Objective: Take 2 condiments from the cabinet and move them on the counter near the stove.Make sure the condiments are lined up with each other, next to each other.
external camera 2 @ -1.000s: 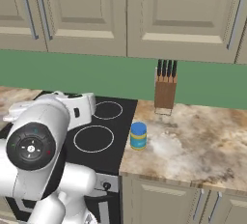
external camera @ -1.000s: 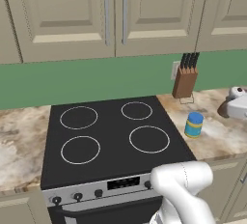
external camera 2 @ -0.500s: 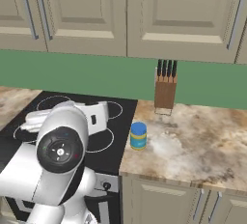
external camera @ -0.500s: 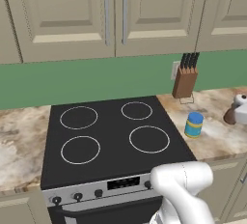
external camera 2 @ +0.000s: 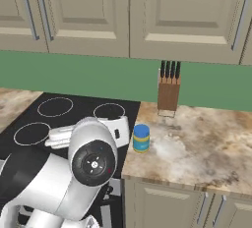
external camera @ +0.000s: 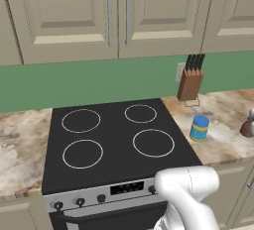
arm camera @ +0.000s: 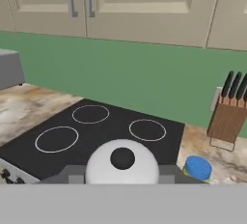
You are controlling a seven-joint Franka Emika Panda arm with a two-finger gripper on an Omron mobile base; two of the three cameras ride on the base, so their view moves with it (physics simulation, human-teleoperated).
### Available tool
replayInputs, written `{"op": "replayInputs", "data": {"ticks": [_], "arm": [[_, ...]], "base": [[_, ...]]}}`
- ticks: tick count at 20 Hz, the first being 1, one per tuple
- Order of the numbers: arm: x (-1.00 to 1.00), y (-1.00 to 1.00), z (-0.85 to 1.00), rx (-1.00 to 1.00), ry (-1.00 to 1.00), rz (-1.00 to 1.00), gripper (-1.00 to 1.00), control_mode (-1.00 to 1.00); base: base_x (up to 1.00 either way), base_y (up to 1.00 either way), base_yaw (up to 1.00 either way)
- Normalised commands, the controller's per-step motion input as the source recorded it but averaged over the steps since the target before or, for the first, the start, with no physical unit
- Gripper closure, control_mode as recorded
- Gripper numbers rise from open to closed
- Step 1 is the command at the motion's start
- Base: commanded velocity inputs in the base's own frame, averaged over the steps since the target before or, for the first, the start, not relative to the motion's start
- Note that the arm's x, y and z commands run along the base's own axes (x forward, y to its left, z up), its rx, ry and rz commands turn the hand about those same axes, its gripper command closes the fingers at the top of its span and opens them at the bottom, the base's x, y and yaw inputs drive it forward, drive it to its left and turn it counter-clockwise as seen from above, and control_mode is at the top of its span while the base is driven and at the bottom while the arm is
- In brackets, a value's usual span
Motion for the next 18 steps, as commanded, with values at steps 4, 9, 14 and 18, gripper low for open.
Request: {"op": "replayInputs", "data": {"ticks": [4, 9, 14, 18], "arm": [[0.12, -0.4, -0.44, -0.02, 0.0, 0.0, 1.0, -1.0], [0.2, -0.39, -0.5, -0.01, 0.0, 0.02, 1.0, -1.0], [0.32, -0.31, -0.49, -0.03, 0.0, 0.08, 1.0, -1.0], [0.32, -0.15, -0.38, -0.01, 0.0, 0.13, 1.0, -1.0]], "base": [[0.0, 0.0, 0.0], [0.0, 0.0, 0.0], [0.0, 0.0, 0.0], [0.0, 0.0, 0.0]]}}
